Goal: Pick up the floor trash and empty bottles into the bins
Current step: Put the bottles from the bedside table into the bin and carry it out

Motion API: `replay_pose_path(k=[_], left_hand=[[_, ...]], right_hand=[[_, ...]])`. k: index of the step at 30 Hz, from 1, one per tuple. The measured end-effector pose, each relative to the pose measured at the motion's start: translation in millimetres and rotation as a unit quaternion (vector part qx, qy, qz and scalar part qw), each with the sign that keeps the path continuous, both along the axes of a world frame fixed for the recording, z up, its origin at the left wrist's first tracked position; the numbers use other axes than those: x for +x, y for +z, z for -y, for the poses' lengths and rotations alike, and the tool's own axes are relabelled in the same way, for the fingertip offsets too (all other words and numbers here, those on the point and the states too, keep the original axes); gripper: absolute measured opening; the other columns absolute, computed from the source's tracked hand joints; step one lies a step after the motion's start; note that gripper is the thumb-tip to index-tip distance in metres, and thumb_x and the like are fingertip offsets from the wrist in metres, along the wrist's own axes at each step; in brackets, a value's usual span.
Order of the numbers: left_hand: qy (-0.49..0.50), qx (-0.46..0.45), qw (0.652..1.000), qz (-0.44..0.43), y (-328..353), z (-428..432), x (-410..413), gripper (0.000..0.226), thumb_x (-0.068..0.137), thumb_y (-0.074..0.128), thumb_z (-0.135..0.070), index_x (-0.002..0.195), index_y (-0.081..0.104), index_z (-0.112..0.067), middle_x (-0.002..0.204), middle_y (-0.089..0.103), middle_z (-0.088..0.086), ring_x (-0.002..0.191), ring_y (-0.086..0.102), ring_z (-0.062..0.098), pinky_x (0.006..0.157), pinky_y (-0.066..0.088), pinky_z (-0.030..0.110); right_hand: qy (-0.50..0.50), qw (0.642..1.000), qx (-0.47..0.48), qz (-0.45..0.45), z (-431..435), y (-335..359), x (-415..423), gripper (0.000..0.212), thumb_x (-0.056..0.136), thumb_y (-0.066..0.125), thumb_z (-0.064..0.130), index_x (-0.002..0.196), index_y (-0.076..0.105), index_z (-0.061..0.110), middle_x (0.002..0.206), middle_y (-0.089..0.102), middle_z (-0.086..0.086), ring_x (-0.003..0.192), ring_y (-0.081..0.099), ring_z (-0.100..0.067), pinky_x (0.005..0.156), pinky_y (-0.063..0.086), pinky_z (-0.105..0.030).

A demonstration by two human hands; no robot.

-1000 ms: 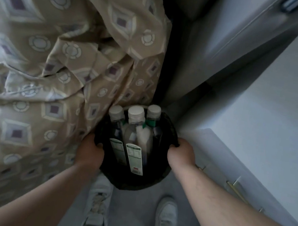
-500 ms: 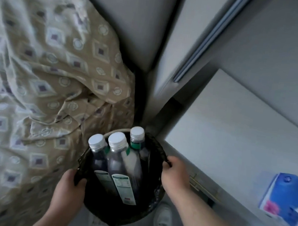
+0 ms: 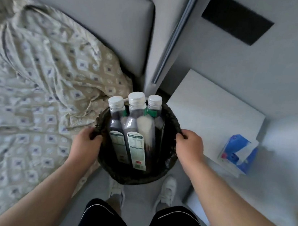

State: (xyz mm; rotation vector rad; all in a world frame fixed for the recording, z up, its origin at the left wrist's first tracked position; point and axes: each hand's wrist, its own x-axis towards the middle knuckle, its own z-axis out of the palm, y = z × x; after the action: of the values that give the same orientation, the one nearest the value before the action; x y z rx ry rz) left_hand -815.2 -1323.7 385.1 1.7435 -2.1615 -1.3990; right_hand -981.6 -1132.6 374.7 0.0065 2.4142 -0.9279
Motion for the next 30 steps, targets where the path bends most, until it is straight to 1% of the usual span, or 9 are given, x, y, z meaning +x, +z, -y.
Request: replay_pose_path(k=[4, 7, 11, 14, 17, 20, 22, 24, 30], left_hand=[[0.006, 0.005, 0.998, -0.059, 61.4, -8.4, -5.6, 0.016, 0.086, 0.054, -0.006, 0.084, 0.065, -0.018, 0.075, 0.065, 0.002, 0.066, 0.057, 0.016, 0.055, 0.043, 0.027], [0.024, 0.029, 0.993, -0.114, 108.0, -17.4, -13.0, 0.024, 0.087, 0.053, -0.006, 0.077, 0.065, -0.024, 0.076, 0.068, 0.004, 0.069, 0.061, 0.018, 0.057, 0.046, 0.027], [0.044, 0.079, 0.982, -0.164, 153.3, -21.8, -24.3, 0.020, 0.085, 0.054, -0.008, 0.080, 0.072, -0.017, 0.081, 0.073, 0.013, 0.077, 0.067, 0.030, 0.074, 0.054, 0.041], [0.051, 0.108, 0.974, -0.193, 179.1, -21.9, -32.7, 0.021, 0.084, 0.054, -0.004, 0.075, 0.071, -0.011, 0.080, 0.071, 0.017, 0.071, 0.064, 0.027, 0.071, 0.051, 0.038], [0.054, 0.140, 0.958, -0.245, 197.6, -18.4, -41.8, 0.019, 0.087, 0.053, 0.000, 0.081, 0.070, -0.006, 0.073, 0.073, 0.014, 0.065, 0.067, 0.025, 0.067, 0.054, 0.033], [0.028, 0.173, 0.944, -0.281, 213.2, -7.4, -48.2, 0.017, 0.089, 0.052, 0.001, 0.087, 0.069, -0.002, 0.071, 0.074, 0.013, 0.064, 0.069, 0.022, 0.062, 0.055, 0.030], [-0.004, 0.188, 0.939, -0.288, 222.3, 3.8, -51.4, 0.017, 0.090, 0.052, 0.000, 0.087, 0.068, -0.001, 0.073, 0.074, 0.015, 0.064, 0.070, 0.023, 0.061, 0.055, 0.030], [-0.044, 0.212, 0.930, -0.296, 229.9, 17.5, -55.2, 0.018, 0.091, 0.050, 0.000, 0.088, 0.068, 0.001, 0.073, 0.074, 0.016, 0.062, 0.070, 0.022, 0.057, 0.057, 0.029], [-0.155, 0.254, 0.910, -0.288, 255.0, 48.1, -71.4, 0.017, 0.092, 0.049, -0.002, 0.093, 0.066, 0.003, 0.074, 0.074, 0.016, 0.062, 0.070, 0.024, 0.059, 0.057, 0.031]], right_hand=[[-0.023, 0.999, -0.042, -0.019, -19.4, 63.6, 0.9, 0.026, 0.084, 0.050, 0.017, 0.084, 0.064, -0.005, 0.082, 0.064, -0.028, 0.067, 0.057, -0.039, 0.054, 0.032, -0.029], [-0.031, 0.997, -0.053, -0.043, -32.7, 114.0, -1.1, 0.026, 0.085, 0.052, 0.017, 0.079, 0.066, -0.003, 0.075, 0.065, -0.023, 0.061, 0.054, -0.030, 0.051, 0.030, -0.029], [-0.064, 0.991, -0.103, -0.055, -44.4, 158.8, -5.4, 0.028, 0.079, 0.050, 0.020, 0.081, 0.062, -0.005, 0.070, 0.058, -0.026, 0.058, 0.045, -0.022, 0.058, 0.033, -0.028], [-0.096, 0.985, -0.135, -0.052, -49.6, 187.6, -5.5, 0.030, 0.076, 0.050, 0.019, 0.086, 0.060, -0.007, 0.084, 0.059, -0.032, 0.059, 0.045, -0.027, 0.061, 0.034, -0.030], [-0.122, 0.979, -0.155, -0.054, -53.1, 213.0, -4.2, 0.028, 0.078, 0.051, 0.013, 0.089, 0.058, -0.012, 0.066, 0.044, -0.026, 0.062, 0.036, -0.018, 0.058, 0.028, -0.030], [-0.166, 0.967, -0.179, -0.066, -50.1, 234.1, -0.8, 0.020, 0.081, 0.055, 0.012, 0.077, 0.070, -0.001, 0.067, 0.056, -0.024, 0.061, 0.047, -0.021, 0.055, 0.038, -0.029], [-0.203, 0.956, -0.194, -0.081, -44.1, 245.5, 5.2, 0.021, 0.084, 0.058, 0.012, 0.073, 0.075, 0.015, 0.072, 0.071, -0.008, 0.072, 0.065, -0.021, 0.067, 0.054, -0.033], [-0.238, 0.945, -0.204, -0.088, -37.2, 254.0, 15.3, 0.020, 0.085, 0.059, 0.013, 0.078, 0.076, 0.022, 0.081, 0.074, 0.000, 0.085, 0.068, -0.021, 0.081, 0.058, -0.038], [-0.343, 0.912, -0.197, -0.111, -27.3, 278.0, 59.7, 0.021, 0.082, 0.060, 0.012, 0.067, 0.075, 0.016, 0.074, 0.072, -0.012, 0.074, 0.066, -0.021, 0.079, 0.056, -0.046]])
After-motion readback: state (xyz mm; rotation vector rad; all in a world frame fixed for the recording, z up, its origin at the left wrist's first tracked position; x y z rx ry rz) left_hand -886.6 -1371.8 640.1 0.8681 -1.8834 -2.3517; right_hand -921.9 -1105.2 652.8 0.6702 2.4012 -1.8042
